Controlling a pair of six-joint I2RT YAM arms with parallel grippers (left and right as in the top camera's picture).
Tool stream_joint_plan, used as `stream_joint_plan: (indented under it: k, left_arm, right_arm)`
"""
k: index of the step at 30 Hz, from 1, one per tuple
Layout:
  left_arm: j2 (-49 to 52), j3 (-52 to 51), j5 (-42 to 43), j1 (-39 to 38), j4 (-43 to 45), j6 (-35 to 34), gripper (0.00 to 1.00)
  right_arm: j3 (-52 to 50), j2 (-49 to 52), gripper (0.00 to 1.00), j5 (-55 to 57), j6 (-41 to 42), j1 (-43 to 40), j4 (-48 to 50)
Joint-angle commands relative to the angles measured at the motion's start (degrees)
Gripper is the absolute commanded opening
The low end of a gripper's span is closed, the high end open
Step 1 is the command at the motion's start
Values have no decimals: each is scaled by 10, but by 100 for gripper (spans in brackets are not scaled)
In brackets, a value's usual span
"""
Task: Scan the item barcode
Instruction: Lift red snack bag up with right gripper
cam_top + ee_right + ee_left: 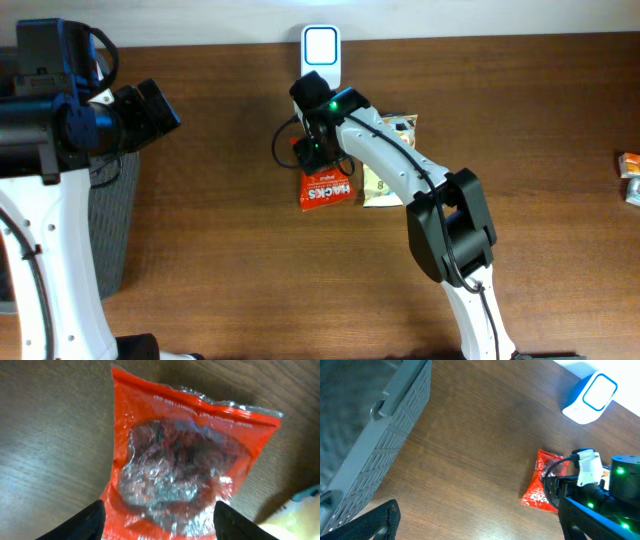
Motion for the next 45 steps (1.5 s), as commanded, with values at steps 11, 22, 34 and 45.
stream_joint_plan:
  k: [11, 22, 34, 45]
  left_arm:
    - [-1, -1, 0, 1, 1, -5, 99]
    - [-1, -1, 0, 1, 1, -5, 99]
    - [-1, -1, 0, 1, 1, -5, 99]
    - [-1, -1, 0, 1, 1, -5, 99]
  right_arm:
    - [-88, 9, 15, -3, 23, 7, 61]
    - [99, -9, 4, -126, 33, -25, -98]
    - [163, -9, 4, -826, 33, -165, -124]
    - [163, -9, 4, -872, 48, -175, -136]
